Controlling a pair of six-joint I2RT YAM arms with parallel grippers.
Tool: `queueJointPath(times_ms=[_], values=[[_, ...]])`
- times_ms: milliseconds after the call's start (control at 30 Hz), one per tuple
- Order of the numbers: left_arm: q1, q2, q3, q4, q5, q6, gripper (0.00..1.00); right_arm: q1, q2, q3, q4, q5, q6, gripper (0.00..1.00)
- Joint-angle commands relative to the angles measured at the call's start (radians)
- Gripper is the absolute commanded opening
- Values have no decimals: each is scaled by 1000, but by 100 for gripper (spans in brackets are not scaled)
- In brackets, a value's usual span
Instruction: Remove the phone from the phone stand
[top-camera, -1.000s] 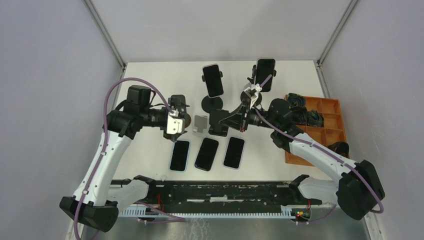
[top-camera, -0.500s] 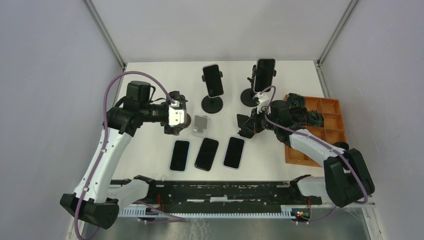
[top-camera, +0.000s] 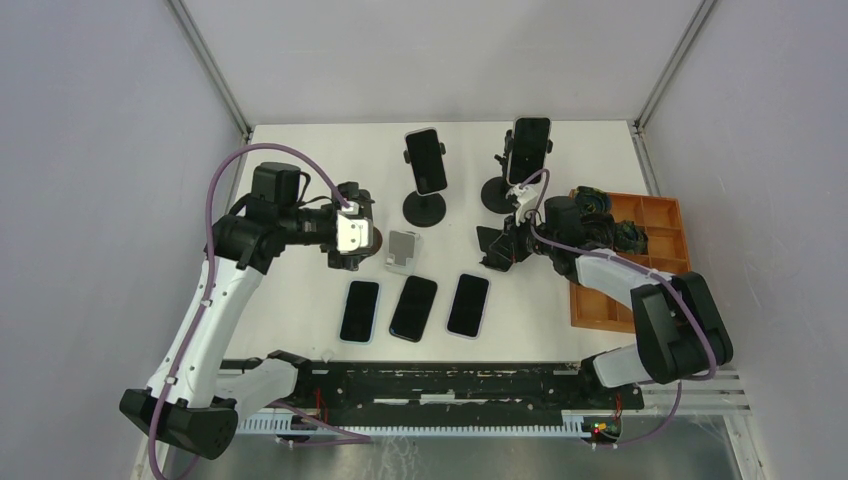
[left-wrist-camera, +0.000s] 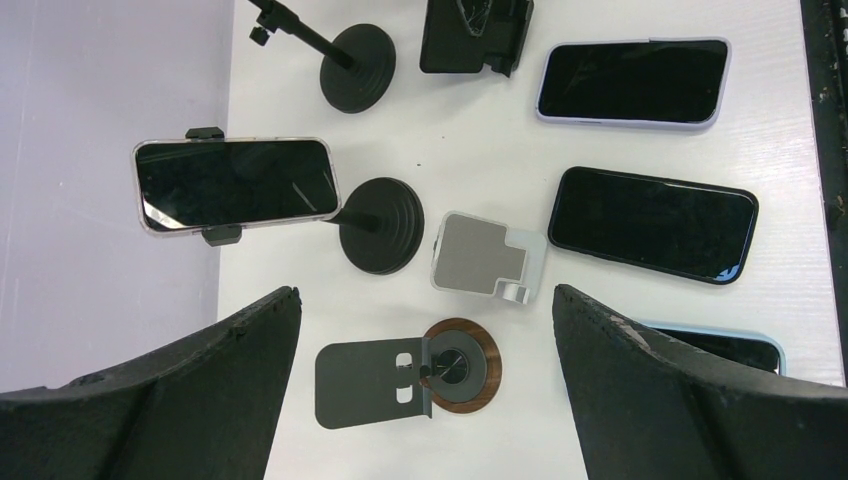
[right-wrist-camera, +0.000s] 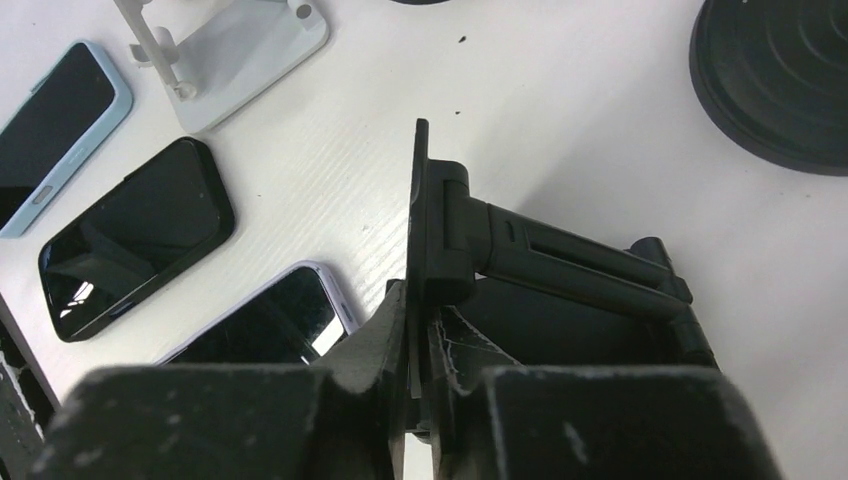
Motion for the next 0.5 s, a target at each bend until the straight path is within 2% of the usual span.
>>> queueJointPath(times_ms=[0,67,133,267,400,433,467], values=[[0,-8,9,24,20,-42,100,-11,28,66,-45,-44,-97,18],[0,-9,10,24,19,-41,100,-19,35,85,-89,-38,-116,35],[0,-11,9,24,17,-37,100,-24,43,109,-149,-19,-132,46],[0,-16,6,24,29,-38,100,-26,24,119,-230,45,-133,62],[0,-12,7,32,42,-67,100,-28,-68,99,-265,182,-121,71],[0,-7,8,44,38,-98,100,-26,-103,93,-266,208,-114,76],[0,1,12,52,34,-112,100,-27,-130,92,-269,231,-110,85]])
